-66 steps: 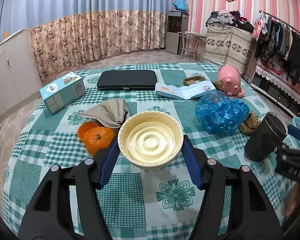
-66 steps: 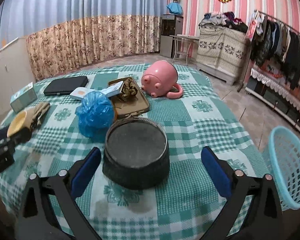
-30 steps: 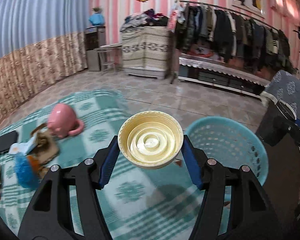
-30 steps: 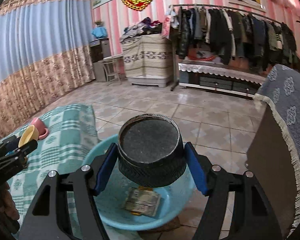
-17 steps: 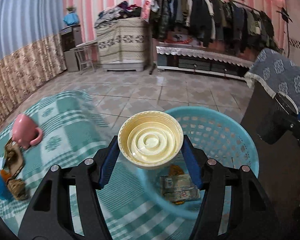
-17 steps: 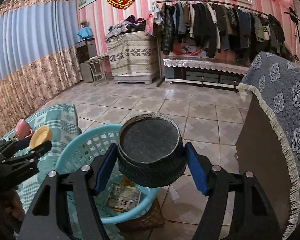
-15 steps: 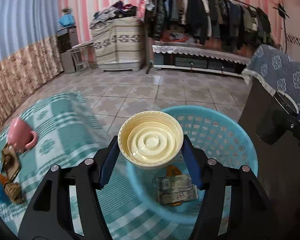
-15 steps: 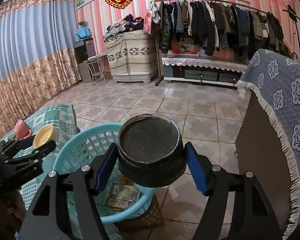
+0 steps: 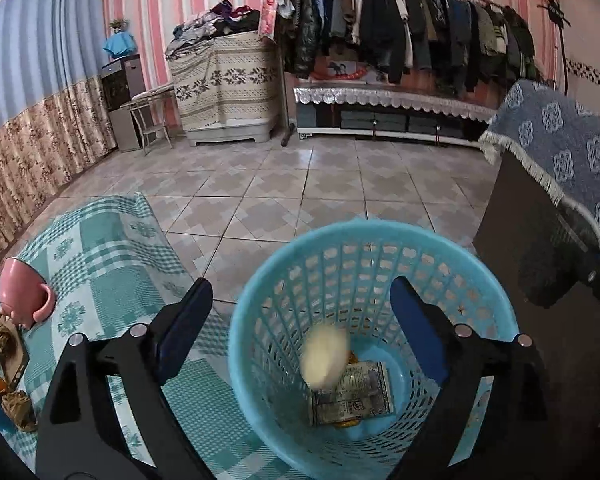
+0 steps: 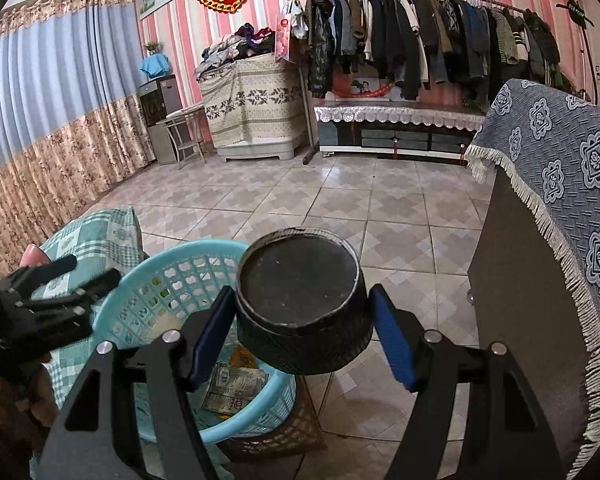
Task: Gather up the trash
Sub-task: 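Drop the bowl into the basket with the left tool while the right tool carries the cup there, then open the right tool to drop the black cup into the basket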
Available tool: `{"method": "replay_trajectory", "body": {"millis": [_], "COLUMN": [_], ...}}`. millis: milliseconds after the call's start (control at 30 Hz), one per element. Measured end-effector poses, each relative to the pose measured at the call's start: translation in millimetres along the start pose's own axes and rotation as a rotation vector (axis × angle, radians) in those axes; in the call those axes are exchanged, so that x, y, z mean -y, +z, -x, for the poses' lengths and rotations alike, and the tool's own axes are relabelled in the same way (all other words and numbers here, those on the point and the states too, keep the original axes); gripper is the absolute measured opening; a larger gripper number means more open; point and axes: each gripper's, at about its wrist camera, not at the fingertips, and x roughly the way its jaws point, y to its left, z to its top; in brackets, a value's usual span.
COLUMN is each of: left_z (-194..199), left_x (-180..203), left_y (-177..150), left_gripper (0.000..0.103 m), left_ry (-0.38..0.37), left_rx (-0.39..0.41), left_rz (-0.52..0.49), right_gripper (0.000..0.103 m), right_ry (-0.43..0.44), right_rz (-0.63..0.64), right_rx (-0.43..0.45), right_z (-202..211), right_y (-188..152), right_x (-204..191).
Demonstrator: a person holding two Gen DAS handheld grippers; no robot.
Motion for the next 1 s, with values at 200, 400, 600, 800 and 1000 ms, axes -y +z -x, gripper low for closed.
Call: {"method": "replay_trajectory", "body": {"millis": [200,400,600,800,1000], "left_z": [17,37,51,57,60], "left_x": [-23,-53,-74,-89,-101], "left_y": [3,3,3,-4,-12], "left_gripper": [0.095,0.097,0.098,0.098,0.098], "left_ry": [0.049,0.114,0.148,0.168,0.192], "left_rx": [0.034,0.067,0.086,0.081,0.071], "left_rz": [0.039,0.077,0.11,0.14,0.144], "right_gripper": [0.068,0.068,0.068,0.068,0.071], "right_ry": [0.012,0.041,0.09,0.104,0.099], "right_rz": [0.019,0.04,0.037,0.013,0.036], "right_rx": [-0.004,0.004,-0.015,-0.051,-0.063], "right_z": [-4,-9,-25,-46,-54], "right_y": [-2,0,2,-3,-6], "right_x": [-10,-34,-60,-75,-87]}}
